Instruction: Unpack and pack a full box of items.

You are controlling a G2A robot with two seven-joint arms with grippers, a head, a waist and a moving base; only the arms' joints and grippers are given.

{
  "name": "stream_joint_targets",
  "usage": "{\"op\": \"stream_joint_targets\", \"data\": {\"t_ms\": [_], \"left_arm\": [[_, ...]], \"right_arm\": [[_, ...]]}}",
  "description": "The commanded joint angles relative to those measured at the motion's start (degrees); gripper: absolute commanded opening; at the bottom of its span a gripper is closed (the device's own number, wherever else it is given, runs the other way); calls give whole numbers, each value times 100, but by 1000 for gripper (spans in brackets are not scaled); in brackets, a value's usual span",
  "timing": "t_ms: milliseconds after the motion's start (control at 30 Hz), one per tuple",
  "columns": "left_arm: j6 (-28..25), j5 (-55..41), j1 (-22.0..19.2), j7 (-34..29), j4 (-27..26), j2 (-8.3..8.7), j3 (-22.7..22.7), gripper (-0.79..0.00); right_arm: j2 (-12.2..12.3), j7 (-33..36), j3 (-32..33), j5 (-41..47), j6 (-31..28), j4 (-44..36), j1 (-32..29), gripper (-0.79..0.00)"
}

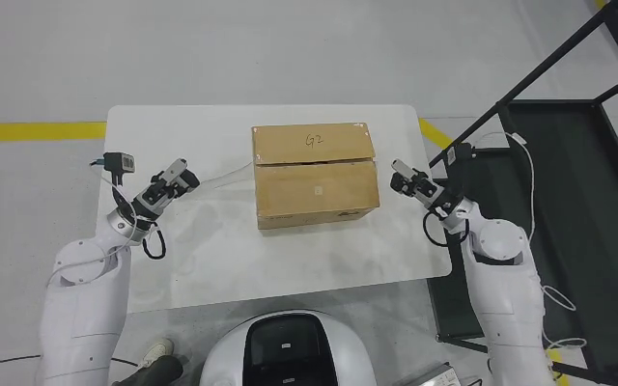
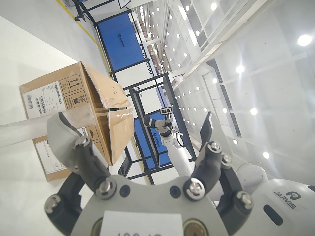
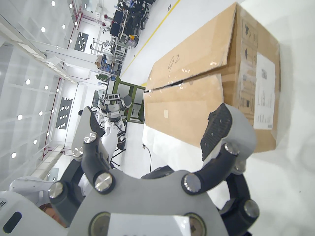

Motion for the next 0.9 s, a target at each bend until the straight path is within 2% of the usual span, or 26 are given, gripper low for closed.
{"op": "stream_joint_targets", "data": {"t_ms": [0, 167, 467, 700, 867], "left_arm": [[25, -75, -29, 65, 45, -1, 53, 0], [22, -133, -102, 63, 177, 27, 57, 0], [6, -360, -10, 29, 125, 93, -87, 0], [37, -588, 43, -62, 11, 146, -202, 0], [25, -757, 61, -70, -3, 167, -214, 0]], "right_arm": [[0, -216, -126, -115, -179, 469, 361, 0], [-18, -675, -522, -457, -464, 1684, 1233, 0], [-154, -1081, -1308, -554, -762, 3999, 2702, 0], [-261, -362, -1692, -99, -904, 5040, 3375, 0], [-259, 535, -1783, 245, -947, 5344, 3544, 0]]}}
